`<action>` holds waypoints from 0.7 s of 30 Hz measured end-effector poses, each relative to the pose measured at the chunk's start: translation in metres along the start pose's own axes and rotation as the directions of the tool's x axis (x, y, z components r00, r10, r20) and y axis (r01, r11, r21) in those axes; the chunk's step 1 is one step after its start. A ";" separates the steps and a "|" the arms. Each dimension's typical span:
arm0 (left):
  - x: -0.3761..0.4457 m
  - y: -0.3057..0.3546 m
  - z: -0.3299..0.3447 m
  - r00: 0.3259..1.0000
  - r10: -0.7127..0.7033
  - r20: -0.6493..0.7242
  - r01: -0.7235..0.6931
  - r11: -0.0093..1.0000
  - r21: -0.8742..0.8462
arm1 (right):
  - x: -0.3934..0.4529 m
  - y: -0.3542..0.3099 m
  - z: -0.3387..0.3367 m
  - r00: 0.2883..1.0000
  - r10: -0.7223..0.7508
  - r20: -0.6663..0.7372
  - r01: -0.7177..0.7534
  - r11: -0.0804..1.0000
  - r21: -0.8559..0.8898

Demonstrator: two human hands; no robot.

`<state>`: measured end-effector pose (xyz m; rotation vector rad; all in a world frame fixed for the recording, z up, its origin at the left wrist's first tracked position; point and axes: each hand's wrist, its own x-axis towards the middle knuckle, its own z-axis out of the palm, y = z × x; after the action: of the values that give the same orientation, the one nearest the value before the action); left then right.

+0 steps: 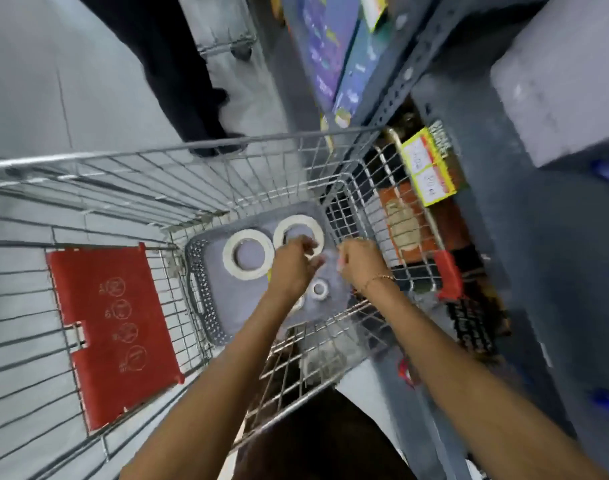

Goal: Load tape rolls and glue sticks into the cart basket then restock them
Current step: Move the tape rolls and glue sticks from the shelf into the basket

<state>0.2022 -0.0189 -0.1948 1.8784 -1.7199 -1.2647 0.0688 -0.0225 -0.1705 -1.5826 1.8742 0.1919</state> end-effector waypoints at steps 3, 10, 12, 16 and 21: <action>-0.013 0.087 -0.011 0.969 0.247 0.029 -0.239 0.956 -0.173 | -0.058 0.024 -0.058 0.943 0.050 -0.330 0.063 0.944 0.325; -0.041 0.254 0.024 0.701 0.691 0.178 -0.653 0.722 -0.228 | -0.171 0.150 -0.163 0.597 0.409 -0.690 -0.014 0.866 0.500; -0.044 0.288 0.045 0.586 0.757 0.289 -0.774 0.629 -0.078 | -0.191 0.184 -0.169 0.545 0.518 -0.659 -0.164 0.837 0.523; -0.034 0.337 0.090 0.441 0.731 0.521 -0.892 0.419 0.168 | -0.190 0.215 -0.163 0.650 0.543 -0.532 -0.271 0.819 0.506; -0.013 0.386 0.145 0.394 0.647 0.653 -0.919 0.271 0.287 | -0.168 0.223 -0.159 0.653 0.524 -0.547 -0.219 0.822 0.526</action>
<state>-0.1569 -0.0514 0.0053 0.4840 -3.0349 -0.6441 -0.1914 0.0912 -0.0197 -0.9791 2.5796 -0.6754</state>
